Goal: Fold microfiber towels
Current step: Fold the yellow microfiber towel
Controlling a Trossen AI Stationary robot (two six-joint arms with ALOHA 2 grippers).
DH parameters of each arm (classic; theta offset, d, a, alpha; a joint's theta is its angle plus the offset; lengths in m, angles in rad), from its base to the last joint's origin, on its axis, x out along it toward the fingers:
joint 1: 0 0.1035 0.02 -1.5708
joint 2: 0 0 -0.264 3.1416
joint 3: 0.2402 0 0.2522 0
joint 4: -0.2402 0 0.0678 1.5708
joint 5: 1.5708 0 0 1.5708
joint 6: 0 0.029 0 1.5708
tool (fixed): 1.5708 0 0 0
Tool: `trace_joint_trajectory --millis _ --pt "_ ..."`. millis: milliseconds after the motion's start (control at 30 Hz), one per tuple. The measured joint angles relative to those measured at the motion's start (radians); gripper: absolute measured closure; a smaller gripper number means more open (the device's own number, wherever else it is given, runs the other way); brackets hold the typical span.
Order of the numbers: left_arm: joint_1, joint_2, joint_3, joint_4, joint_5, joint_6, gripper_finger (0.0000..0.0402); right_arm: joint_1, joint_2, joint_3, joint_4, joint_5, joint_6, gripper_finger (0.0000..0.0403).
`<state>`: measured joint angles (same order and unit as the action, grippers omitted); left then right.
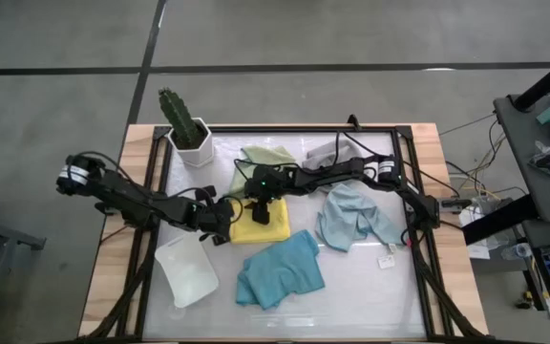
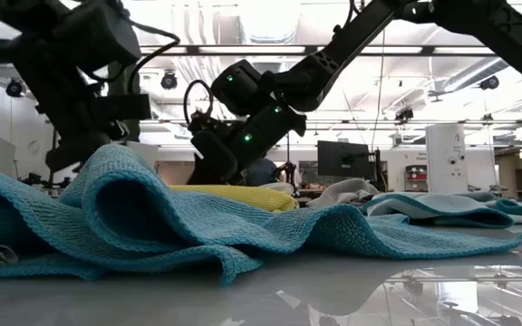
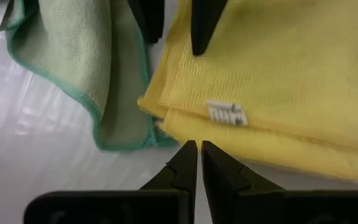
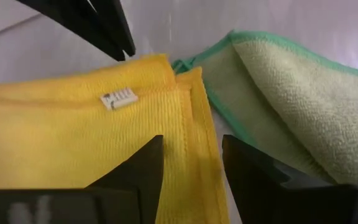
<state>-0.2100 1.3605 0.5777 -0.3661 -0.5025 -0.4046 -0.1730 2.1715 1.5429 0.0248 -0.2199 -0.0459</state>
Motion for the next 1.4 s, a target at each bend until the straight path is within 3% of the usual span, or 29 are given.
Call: trace_joint_trajectory --millis 267,567,933,1400 --pt "0.008 0.000 -0.049 0.077 -0.008 -0.001 0.0394 0.000 0.000 -0.006 -0.001 -0.001 -0.019 0.0301" --pt "0.021 0.000 -0.116 0.176 -0.015 -0.007 0.0394 0.000 0.000 -0.008 -0.014 -0.047 -0.051 0.0387" --pt "0.021 0.000 -0.150 0.234 -0.080 0.000 0.0394 0.002 -0.053 -0.009 0.031 -0.038 -0.085 0.0394" --pt "0.021 0.000 -0.170 0.314 -0.130 0.049 0.0394 0.002 -0.029 -0.009 0.075 -0.012 -0.070 0.0394"
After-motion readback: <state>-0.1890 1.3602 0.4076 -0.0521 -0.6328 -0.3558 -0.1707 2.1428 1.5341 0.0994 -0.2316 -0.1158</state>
